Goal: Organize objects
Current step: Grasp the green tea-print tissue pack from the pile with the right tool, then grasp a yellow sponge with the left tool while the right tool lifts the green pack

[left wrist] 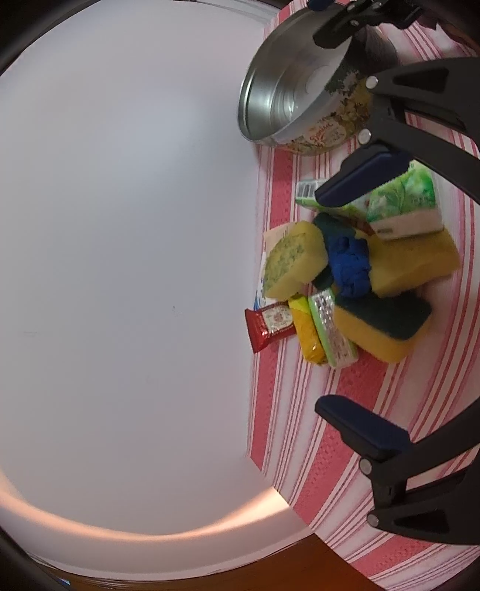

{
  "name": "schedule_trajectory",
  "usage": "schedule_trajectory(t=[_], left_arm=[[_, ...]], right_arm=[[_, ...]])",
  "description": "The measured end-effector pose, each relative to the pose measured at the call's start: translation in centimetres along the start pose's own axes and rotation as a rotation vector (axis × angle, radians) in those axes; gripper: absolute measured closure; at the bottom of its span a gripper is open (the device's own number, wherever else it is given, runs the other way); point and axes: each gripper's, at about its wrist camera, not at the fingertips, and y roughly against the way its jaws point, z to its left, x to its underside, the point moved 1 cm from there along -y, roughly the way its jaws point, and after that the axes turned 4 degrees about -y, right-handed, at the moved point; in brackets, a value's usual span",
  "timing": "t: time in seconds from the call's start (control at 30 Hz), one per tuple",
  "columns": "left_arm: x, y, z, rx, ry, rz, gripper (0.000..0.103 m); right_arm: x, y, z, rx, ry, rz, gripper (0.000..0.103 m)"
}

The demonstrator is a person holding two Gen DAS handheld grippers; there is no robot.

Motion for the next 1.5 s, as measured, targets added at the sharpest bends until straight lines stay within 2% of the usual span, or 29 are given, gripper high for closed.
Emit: schedule_trajectory(t=[0.17,0.27,0.37,0.57,0.63,0.8,0.87,1.0,1.07,1.1,1.33,1.43,1.5], left_arm=[[-0.5,-1.0,3.5,-0.047,0.05,0.021,0.0],[-0.5,-1.8,6.1,-0.097,0.115,0.048,0.0],[-0.4,-2.3,8.5,-0.105,0.189,0.074,0.0],[-0.3,-2.5,10.1,-0.109,0.236,0.089,0.0],[-0.4,-2.6,10.0,-0.108,0.229,0.093,0.0],[-0.6,-2.6,10.1,-0.097,0.213,0.1,0.0],[-0.6,-2.6,10.0,-0.089,0.214,0.106,0.0],[-0.6,-2.6,9.5,-0.081,0.198,0.122,0.0],[-0.6,-2.6,9.3,-0.087,0.187,0.12,0.0],[-0.6,-2.6,9.3,-0.086,0.184,0.119,0.0],[-0.5,-2.6,8.6,-0.062,0.144,0.114,0.0],[-0.8,-1.8,8.0,0.044,0.143,0.093,0.001],[-1.0,-1.0,6.9,0.118,0.117,0.069,0.002]], right_arm=[[0.1,-0.1,0.9,-0.079,0.031,0.026,0.001],[0.6,-0.1,2.8,-0.168,0.094,0.062,0.001],[1.4,-0.2,5.3,-0.259,0.185,0.102,0.001],[2.9,-2.2,10.1,-0.39,0.305,0.262,0.001],[3.6,-3.1,11.8,-0.389,0.328,0.314,0.001],[4.0,-5.4,12.8,-0.393,0.304,0.424,0.001],[4.1,-6.6,12.6,-0.424,0.253,0.49,0.001],[4.8,-8.4,12.2,-0.468,0.15,0.566,0.003],[4.7,-8.4,12.1,-0.489,0.14,0.562,0.017],[4.8,-8.1,12.2,-0.531,0.136,0.564,0.029],[5.2,-5.0,11.6,-0.538,0.172,0.505,0.029],[4.1,-3.2,9.6,-0.547,0.128,0.415,0.029],[2.2,-1.5,7.2,-0.515,0.087,0.318,0.029]])
